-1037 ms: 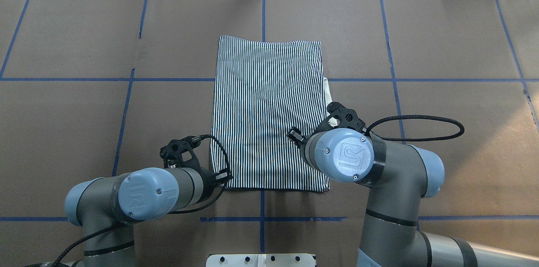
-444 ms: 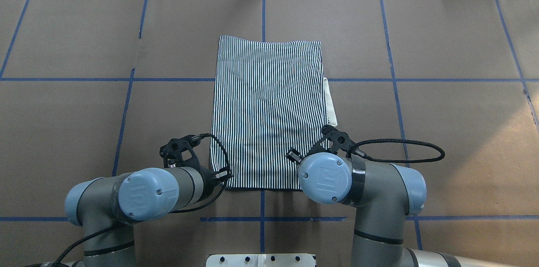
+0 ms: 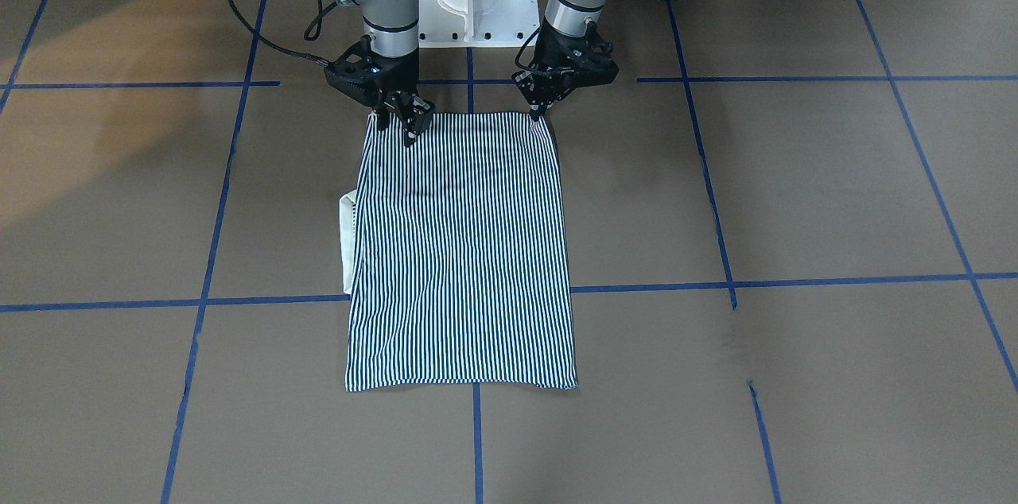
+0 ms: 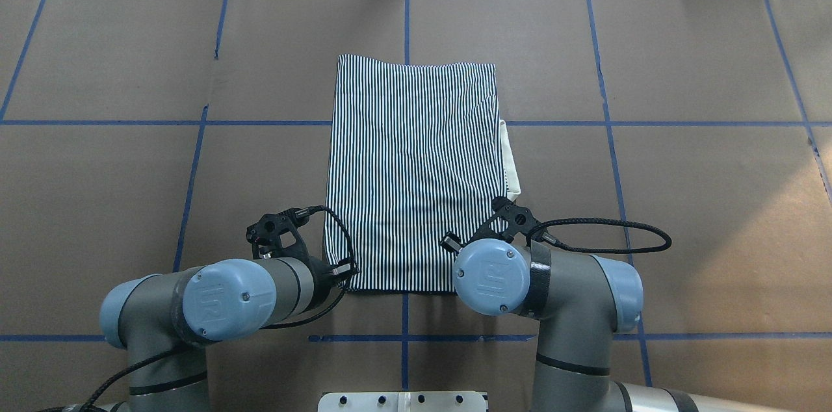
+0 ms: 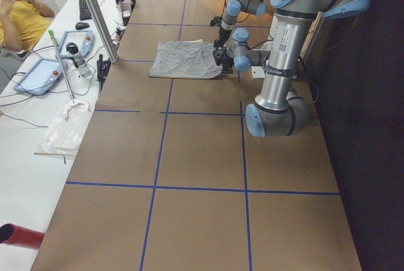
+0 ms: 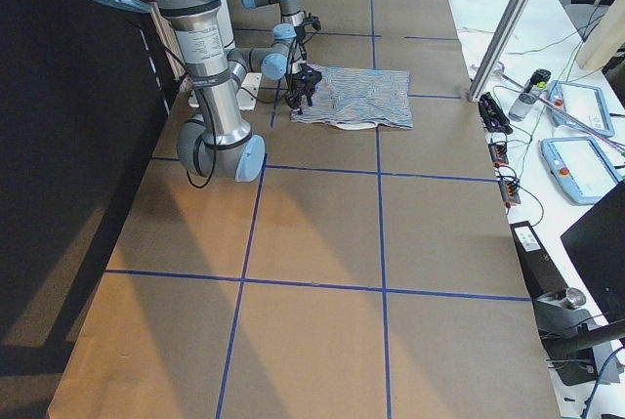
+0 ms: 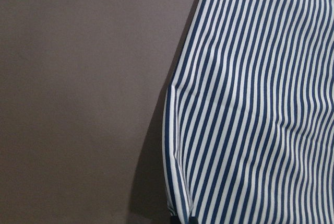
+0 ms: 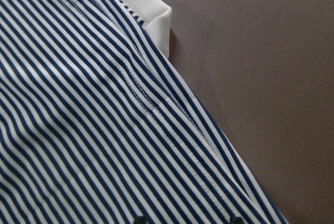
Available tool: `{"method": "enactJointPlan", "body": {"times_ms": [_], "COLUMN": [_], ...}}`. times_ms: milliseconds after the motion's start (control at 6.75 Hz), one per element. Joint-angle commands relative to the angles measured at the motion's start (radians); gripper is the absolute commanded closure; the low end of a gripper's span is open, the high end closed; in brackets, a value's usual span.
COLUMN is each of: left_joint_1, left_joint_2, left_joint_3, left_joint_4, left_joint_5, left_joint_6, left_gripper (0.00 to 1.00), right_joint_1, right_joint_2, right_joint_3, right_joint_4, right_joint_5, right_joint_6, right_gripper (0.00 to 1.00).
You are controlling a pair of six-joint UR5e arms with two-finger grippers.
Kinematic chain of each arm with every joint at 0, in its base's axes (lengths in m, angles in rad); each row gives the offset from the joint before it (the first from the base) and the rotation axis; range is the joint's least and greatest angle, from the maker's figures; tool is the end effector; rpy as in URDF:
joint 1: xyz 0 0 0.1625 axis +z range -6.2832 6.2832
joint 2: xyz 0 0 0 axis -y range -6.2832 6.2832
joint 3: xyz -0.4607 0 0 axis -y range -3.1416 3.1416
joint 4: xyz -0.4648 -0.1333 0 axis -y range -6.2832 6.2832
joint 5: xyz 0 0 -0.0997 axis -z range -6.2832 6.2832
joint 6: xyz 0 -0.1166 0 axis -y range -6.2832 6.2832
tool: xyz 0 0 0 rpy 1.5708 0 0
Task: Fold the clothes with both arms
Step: 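Grasp the near shirt edge with both grippers and lift it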
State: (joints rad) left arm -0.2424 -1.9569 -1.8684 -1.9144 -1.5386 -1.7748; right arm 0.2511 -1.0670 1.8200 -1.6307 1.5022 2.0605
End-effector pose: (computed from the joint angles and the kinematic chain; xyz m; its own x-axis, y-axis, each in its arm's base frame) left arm 0.6322 -0.2975 0.2706 0.4376 -0.3168 -0.8415 0.3628 0.9185 -0.1571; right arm -0.6551 -0.3139 0.2739 0.5210 0.6181 0.5886 -0.6067 0.7533 -0.2540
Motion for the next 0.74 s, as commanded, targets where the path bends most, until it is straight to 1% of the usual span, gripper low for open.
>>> {"method": "enactJointPlan", "body": {"times_ms": [0,296,444,592], "left_joint_1": [0.000,0.000,0.000,0.000], "left_joint_2": [-0.001,-0.001,0.001,0.000], "left_joint_3": [0.000,0.000,0.000,0.000], "left_joint_4": [0.000,0.000,0.000,0.000], "left_joint_5": [0.000,0.000,0.000,0.000], "left_joint_6": [0.000,0.000,0.000,0.000], "left_gripper": [1.00,1.00,1.00,1.00], "right_joint_1": [-0.010,-0.019,-0.021,-0.021], "right_joint_2": [-0.001,-0.001,-0.001,-0.002], "right_joint_3": [-0.004,-0.004,-0.004,-0.004], "right_joint_4": [-0.003,-0.003,-0.004,-0.003], "right_joint_5": [0.001,0.001,0.001,0.001], "right_joint_6": [0.000,0.000,0.001,0.045], "right_gripper": [0.41,0.42,0.49,0.99]}}
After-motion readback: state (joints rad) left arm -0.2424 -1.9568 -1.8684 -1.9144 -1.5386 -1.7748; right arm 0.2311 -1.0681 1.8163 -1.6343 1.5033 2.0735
